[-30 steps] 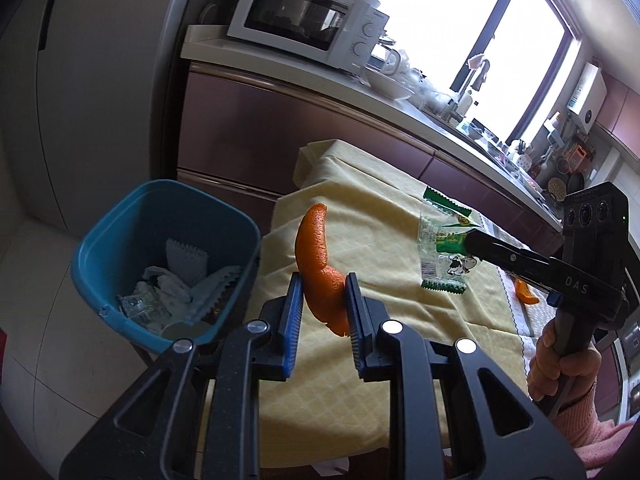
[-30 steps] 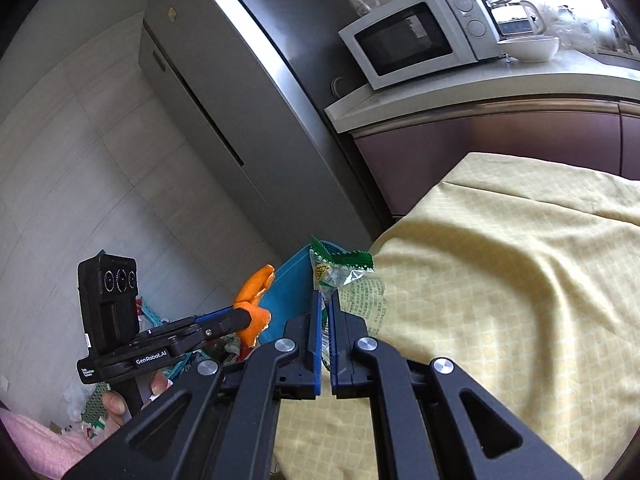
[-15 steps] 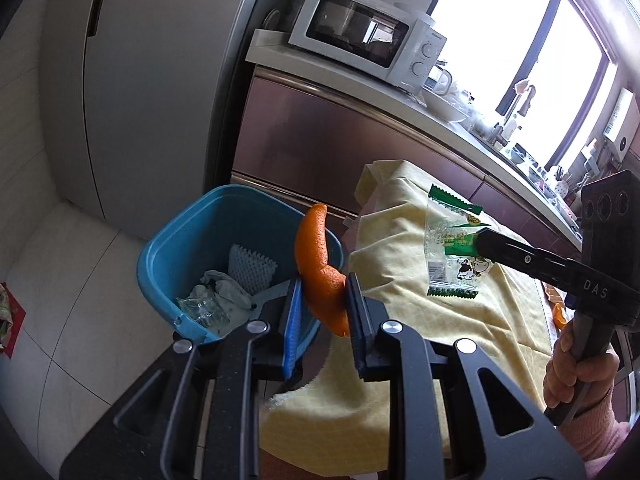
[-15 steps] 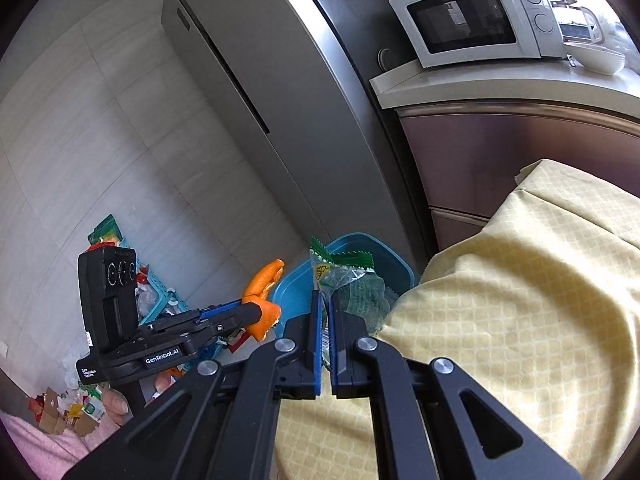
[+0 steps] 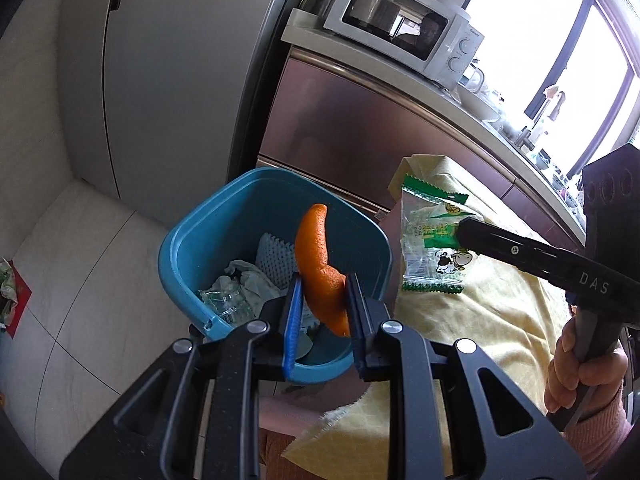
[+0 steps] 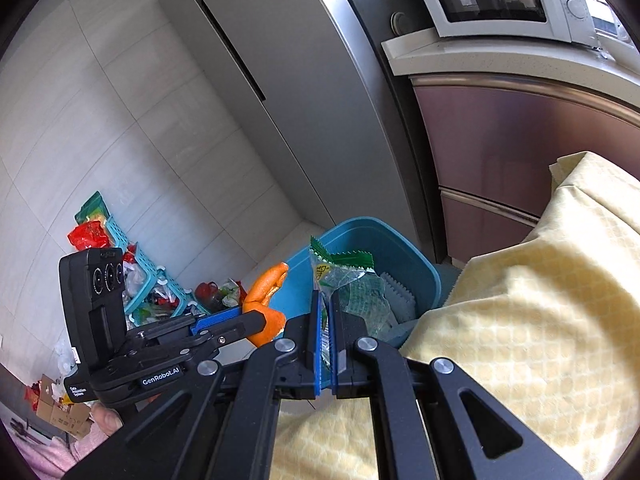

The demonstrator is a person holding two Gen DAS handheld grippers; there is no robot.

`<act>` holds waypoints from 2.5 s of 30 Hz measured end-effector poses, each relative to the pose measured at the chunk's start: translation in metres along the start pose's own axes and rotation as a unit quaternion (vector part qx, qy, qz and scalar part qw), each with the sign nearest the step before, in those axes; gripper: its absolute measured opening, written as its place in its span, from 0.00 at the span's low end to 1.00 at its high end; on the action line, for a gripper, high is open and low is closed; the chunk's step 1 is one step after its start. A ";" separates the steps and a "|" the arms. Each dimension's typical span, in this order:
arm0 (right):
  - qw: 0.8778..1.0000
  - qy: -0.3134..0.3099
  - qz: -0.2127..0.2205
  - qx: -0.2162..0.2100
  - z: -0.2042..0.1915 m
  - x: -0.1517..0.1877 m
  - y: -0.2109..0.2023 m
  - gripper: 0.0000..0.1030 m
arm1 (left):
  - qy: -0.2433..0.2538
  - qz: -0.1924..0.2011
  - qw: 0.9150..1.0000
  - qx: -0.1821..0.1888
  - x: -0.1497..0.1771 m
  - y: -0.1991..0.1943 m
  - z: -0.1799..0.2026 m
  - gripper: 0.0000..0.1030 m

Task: Collect trash
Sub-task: 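Open both tools to drop the peel and wrapper into the bin, then move both open tools back over the gold packet and orange peel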

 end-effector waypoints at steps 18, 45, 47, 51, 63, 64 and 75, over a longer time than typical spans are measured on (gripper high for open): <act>0.998 0.019 -0.059 0.023 0.003 -0.009 0.056 0.06 | -0.026 -0.030 0.999 -0.012 -0.010 0.052 -0.018 0.23; 0.997 0.040 0.058 0.039 0.033 0.051 -0.077 0.23 | 0.073 0.021 0.996 0.054 0.005 0.011 0.070 0.36; 0.994 0.050 0.077 0.052 0.041 0.062 -0.098 0.24 | 0.096 0.021 0.993 0.065 0.009 0.010 0.091 0.37; 0.988 0.075 0.104 0.080 0.059 0.089 -0.134 0.25 | 0.133 0.013 0.987 0.090 0.019 0.010 0.131 0.41; 0.954 0.187 0.166 0.167 0.134 0.181 -0.229 0.27 | 0.238 -0.042 0.959 0.146 0.060 0.041 0.256 0.41; 0.949 0.198 0.172 0.175 0.141 0.188 -0.237 0.27 | 0.246 -0.046 0.956 0.150 0.063 0.043 0.266 0.41; 0.908 0.280 0.213 0.229 0.204 0.240 -0.292 0.28 | 0.317 -0.090 0.927 0.178 0.082 0.079 0.360 0.42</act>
Point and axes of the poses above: each gripper's, at about its wrist camera, not at the fingertips, and y roughly the way its jaws point, z to its right, x to its underside, the point moved 1 cm from there along y, roughly the way its jaws point, and after that the axes turned 11 degrees about -z, right-handed, at the moved point
